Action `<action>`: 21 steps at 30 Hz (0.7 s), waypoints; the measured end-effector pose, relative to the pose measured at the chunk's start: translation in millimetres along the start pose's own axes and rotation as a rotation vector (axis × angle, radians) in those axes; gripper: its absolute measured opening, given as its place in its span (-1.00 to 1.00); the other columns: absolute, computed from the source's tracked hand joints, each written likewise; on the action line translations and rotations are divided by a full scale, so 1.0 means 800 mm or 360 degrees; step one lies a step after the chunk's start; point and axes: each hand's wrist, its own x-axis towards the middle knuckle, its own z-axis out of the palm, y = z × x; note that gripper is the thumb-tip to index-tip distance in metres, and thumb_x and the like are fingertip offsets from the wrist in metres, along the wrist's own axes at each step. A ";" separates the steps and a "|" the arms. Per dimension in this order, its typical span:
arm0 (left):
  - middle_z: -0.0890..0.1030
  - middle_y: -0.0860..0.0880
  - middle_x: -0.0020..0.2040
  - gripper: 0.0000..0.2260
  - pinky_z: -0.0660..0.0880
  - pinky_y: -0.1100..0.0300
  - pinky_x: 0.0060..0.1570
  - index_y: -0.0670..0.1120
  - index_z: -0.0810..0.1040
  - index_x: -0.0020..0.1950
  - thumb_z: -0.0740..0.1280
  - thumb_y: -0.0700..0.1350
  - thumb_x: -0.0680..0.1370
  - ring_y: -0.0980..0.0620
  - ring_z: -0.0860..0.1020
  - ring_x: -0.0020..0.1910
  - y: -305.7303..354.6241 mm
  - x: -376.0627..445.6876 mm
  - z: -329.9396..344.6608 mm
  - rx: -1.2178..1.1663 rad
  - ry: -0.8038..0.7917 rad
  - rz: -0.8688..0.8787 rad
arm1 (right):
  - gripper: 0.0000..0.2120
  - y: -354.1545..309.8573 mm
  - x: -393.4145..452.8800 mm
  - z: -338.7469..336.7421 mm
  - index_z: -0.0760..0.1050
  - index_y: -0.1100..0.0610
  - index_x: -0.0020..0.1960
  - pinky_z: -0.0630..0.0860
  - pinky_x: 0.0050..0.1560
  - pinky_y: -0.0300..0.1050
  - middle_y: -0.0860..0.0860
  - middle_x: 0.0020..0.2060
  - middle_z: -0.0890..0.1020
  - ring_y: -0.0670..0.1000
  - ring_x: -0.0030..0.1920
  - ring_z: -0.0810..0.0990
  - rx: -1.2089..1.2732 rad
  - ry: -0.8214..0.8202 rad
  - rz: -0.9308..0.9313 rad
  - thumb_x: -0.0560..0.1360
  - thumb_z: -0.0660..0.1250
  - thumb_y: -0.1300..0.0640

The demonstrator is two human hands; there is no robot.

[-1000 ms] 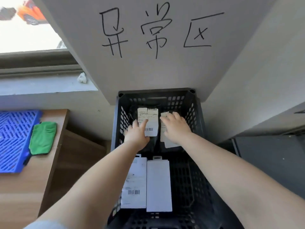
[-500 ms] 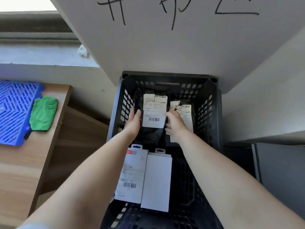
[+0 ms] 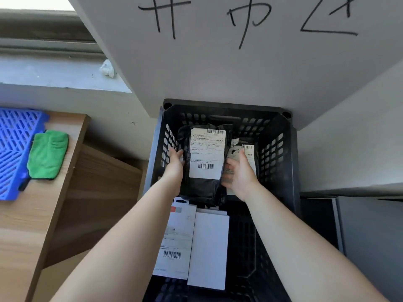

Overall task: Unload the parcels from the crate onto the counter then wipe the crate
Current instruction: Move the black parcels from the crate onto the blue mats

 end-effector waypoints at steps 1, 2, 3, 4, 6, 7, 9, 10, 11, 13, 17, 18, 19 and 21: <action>0.23 -0.04 0.58 -0.37 -0.03 -0.24 0.52 0.16 0.21 0.57 -0.14 0.40 0.58 -0.16 0.10 0.58 0.005 -0.006 -0.001 -0.0033 -0.0050 -0.0019 | -0.27 -0.002 -0.006 -0.001 0.48 0.04 0.39 0.36 0.39 0.17 0.04 0.31 0.54 0.13 0.21 0.56 -0.0038 -0.0006 -0.0019 0.55 -0.08 -0.43; 0.17 -0.03 0.60 -0.37 -0.08 -0.22 0.52 0.14 0.15 0.59 -0.14 0.39 0.59 -0.15 0.05 0.59 0.007 -0.007 -0.002 -0.0086 -0.0112 -0.0043 | -0.28 -0.005 -0.013 0.000 0.52 0.04 0.35 0.35 0.40 0.17 0.03 0.28 0.56 0.13 0.21 0.56 -0.0054 -0.0024 -0.0042 0.56 -0.09 -0.43; 0.12 -0.03 0.61 -0.36 -0.11 -0.20 0.53 0.14 0.10 0.60 -0.14 0.39 0.59 -0.13 0.02 0.59 0.009 -0.011 -0.005 -0.0141 -0.0170 -0.0057 | -0.29 -0.008 -0.021 0.003 0.55 0.03 0.30 0.35 0.39 0.17 0.03 0.25 0.57 0.13 0.22 0.55 -0.0051 -0.0049 -0.0064 0.57 -0.10 -0.42; 0.10 -0.02 0.61 -0.36 -0.12 -0.18 0.52 0.14 0.09 0.60 -0.15 0.39 0.59 -0.11 0.02 0.60 0.012 -0.018 -0.007 -0.0168 -0.0204 -0.0052 | -0.29 -0.012 -0.026 0.006 0.58 0.03 0.27 0.37 0.38 0.16 0.04 0.23 0.58 0.14 0.22 0.54 -0.0029 -0.0083 -0.0082 0.57 -0.11 -0.41; 0.13 -0.02 0.61 -0.36 -0.09 -0.18 0.51 0.14 0.11 0.60 -0.17 0.40 0.59 -0.10 0.06 0.59 0.016 -0.030 -0.013 -0.0117 -0.0199 -0.0027 | -0.26 -0.017 -0.037 0.012 0.57 0.07 0.30 0.39 0.37 0.19 0.08 0.24 0.59 0.16 0.24 0.54 0.0046 -0.0156 -0.0100 0.57 -0.10 -0.41; 0.14 -0.01 0.61 -0.36 -0.07 -0.19 0.50 0.15 0.12 0.59 -0.18 0.40 0.59 -0.10 0.08 0.59 0.017 -0.035 -0.016 -0.0090 -0.0215 -0.0014 | -0.25 -0.020 -0.042 0.015 0.54 0.08 0.33 0.39 0.37 0.20 0.08 0.25 0.58 0.17 0.24 0.55 0.0070 -0.0175 -0.0110 0.56 -0.09 -0.41; 0.17 0.01 0.60 -0.37 0.00 -0.20 0.49 0.17 0.12 0.59 -0.19 0.40 0.59 -0.13 0.11 0.58 0.022 -0.047 -0.021 -0.0059 -0.0272 -0.0006 | -0.25 -0.026 -0.051 0.018 0.50 0.08 0.38 0.42 0.34 0.17 0.08 0.27 0.56 0.16 0.26 0.54 0.0072 -0.0181 -0.0142 0.56 -0.09 -0.42; 0.18 0.01 0.59 -0.37 0.04 -0.20 0.48 0.18 0.13 0.59 -0.18 0.40 0.59 -0.14 0.13 0.57 0.024 -0.056 -0.024 -0.0053 -0.0306 -0.0012 | -0.27 -0.029 -0.057 0.018 0.48 0.07 0.39 0.45 0.31 0.12 0.06 0.28 0.56 0.16 0.26 0.53 0.0050 -0.0174 -0.0177 0.56 -0.09 -0.41; 0.20 0.01 0.59 -0.37 0.08 -0.21 0.47 0.18 0.14 0.58 -0.18 0.40 0.58 -0.16 0.15 0.56 0.028 -0.066 -0.026 -0.0054 -0.0338 -0.0014 | -0.28 -0.033 -0.062 0.018 0.47 0.05 0.40 0.46 0.27 0.08 0.06 0.29 0.55 0.15 0.27 0.53 0.0027 -0.0156 -0.0216 0.57 -0.10 -0.40; 0.24 0.00 0.58 -0.34 0.12 -0.24 0.48 0.17 0.17 0.58 -0.19 0.42 0.57 -0.20 0.19 0.54 0.034 -0.085 -0.031 -0.0071 -0.0401 -0.0001 | -0.29 -0.041 -0.072 0.015 0.45 0.06 0.41 0.49 0.19 0.04 0.06 0.29 0.56 0.16 0.26 0.54 0.0010 -0.0128 -0.0282 0.58 -0.11 -0.39; 0.27 -0.02 0.56 -0.29 0.12 -0.27 0.47 0.15 0.18 0.58 -0.22 0.45 0.54 -0.23 0.24 0.51 0.046 -0.119 -0.043 -0.0135 -0.0557 0.0054 | -0.25 -0.058 -0.097 0.008 0.49 0.14 0.35 0.46 0.27 0.06 0.07 0.23 0.60 0.14 0.20 0.57 -0.0007 -0.0131 -0.0396 0.59 -0.14 -0.38; 0.28 -0.02 0.56 -0.28 0.12 -0.27 0.47 0.16 0.19 0.58 -0.23 0.45 0.53 -0.22 0.25 0.50 0.048 -0.127 -0.046 -0.0160 -0.0603 0.0094 | -0.24 -0.063 -0.105 0.008 0.52 0.14 0.31 0.44 0.30 0.08 0.07 0.21 0.62 0.13 0.20 0.57 -0.0022 -0.0154 -0.0430 0.58 -0.15 -0.39; 0.29 -0.01 0.55 -0.28 0.12 -0.26 0.47 0.16 0.20 0.58 -0.23 0.45 0.53 -0.21 0.27 0.49 0.050 -0.137 -0.049 -0.0176 -0.0634 0.0138 | -0.25 -0.068 -0.113 0.009 0.55 0.13 0.25 0.44 0.30 0.10 0.06 0.18 0.63 0.12 0.19 0.58 -0.0039 -0.0181 -0.0463 0.58 -0.15 -0.39; 0.36 0.02 0.52 -0.29 0.14 -0.22 0.47 0.17 0.24 0.56 -0.24 0.45 0.53 -0.17 0.33 0.46 0.055 -0.156 -0.055 -0.0198 -0.0650 0.0213 | -0.27 -0.080 -0.131 0.014 0.57 0.09 0.16 0.44 0.27 0.09 0.04 0.15 0.64 0.11 0.18 0.59 -0.0060 -0.0225 -0.0518 0.58 -0.17 -0.39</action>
